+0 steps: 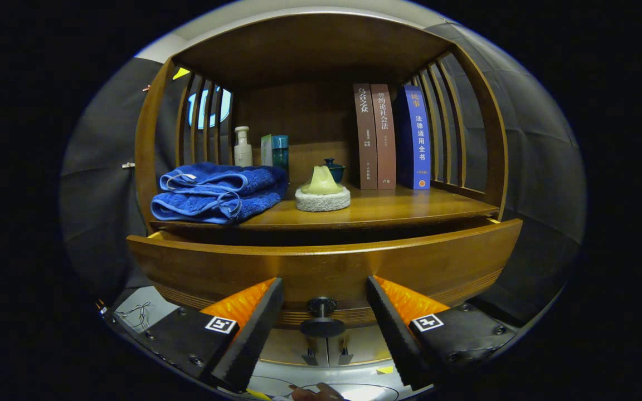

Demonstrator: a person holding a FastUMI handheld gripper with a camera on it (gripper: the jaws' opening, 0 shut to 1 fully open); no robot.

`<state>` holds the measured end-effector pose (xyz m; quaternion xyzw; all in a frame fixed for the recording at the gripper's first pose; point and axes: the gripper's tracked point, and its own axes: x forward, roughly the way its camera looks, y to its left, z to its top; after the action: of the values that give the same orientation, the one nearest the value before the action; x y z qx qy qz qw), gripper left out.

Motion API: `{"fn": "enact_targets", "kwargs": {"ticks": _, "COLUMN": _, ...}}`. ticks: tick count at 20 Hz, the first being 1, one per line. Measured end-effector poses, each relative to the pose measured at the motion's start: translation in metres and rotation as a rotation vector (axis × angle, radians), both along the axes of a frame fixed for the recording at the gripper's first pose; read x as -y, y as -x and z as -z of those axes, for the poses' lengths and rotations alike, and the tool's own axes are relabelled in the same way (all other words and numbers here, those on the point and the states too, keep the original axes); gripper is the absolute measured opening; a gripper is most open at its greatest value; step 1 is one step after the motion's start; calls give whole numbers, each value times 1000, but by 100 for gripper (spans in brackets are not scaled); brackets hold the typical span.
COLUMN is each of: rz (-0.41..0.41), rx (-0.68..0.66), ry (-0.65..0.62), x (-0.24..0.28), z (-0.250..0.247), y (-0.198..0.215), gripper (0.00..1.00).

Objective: Pull open the drawer, take out the items inside it, and place them on the countertop above the cabinet.

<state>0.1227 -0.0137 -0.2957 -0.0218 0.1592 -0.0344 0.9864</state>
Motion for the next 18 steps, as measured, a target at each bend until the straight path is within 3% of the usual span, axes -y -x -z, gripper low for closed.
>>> {"fn": "enact_targets", "kwargs": {"ticks": 8, "rz": 8, "rx": -4, "ry": -21, "x": 1, "z": 3, "y": -29, "gripper": 98}}
{"fn": "enact_targets", "kwargs": {"ticks": 18, "rz": 8, "rx": -27, "ry": -23, "x": 1, "z": 9, "y": -29, "gripper": 99}}
